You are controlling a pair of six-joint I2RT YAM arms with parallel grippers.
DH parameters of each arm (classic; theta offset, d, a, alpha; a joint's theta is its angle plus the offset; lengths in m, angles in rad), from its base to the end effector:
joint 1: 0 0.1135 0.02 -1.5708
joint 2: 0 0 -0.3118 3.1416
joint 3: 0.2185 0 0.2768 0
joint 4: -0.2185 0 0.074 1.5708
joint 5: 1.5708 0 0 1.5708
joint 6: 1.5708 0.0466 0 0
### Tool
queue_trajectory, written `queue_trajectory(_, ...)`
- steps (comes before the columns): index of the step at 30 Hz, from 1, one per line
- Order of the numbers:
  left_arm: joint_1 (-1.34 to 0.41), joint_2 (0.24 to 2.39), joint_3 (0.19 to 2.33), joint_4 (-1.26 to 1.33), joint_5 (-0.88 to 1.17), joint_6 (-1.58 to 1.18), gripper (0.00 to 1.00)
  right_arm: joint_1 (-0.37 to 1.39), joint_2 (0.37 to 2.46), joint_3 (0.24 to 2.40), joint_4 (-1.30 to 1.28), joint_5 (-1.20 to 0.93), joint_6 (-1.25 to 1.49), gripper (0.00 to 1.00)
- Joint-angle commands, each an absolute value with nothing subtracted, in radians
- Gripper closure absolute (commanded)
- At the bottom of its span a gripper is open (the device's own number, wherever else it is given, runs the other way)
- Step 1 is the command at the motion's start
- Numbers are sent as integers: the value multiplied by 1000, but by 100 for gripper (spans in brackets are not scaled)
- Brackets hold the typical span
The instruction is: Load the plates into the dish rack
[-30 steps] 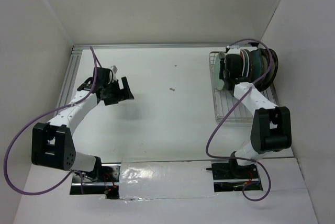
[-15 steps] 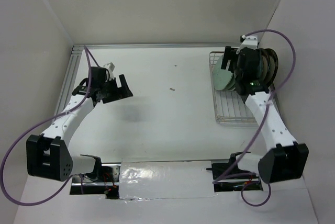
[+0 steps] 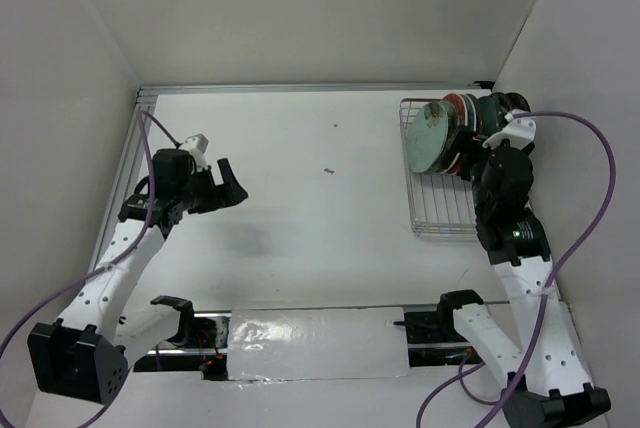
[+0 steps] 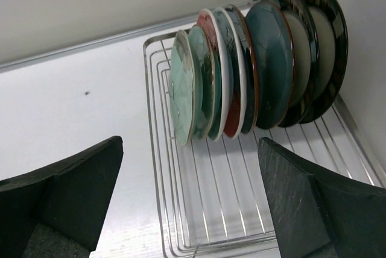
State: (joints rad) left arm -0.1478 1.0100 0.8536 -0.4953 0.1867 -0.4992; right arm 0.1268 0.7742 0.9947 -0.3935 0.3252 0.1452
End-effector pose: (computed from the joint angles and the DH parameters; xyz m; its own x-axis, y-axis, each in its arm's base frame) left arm 0.2219 -0.0418 0.3221 -0.6659 -0.3764 -0.6441 -0.0320 0.8770 -0.4795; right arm 0.1646 0.0060 0.4288 -0.1411 0.1202 -0.9827 0.2151 0.9726 0.0881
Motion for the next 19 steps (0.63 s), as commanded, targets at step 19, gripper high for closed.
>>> queue_trajectory(19, -164, 770, 785, -488, 35, -466, 0, 133, 548, 841, -503, 183, 235, 1)
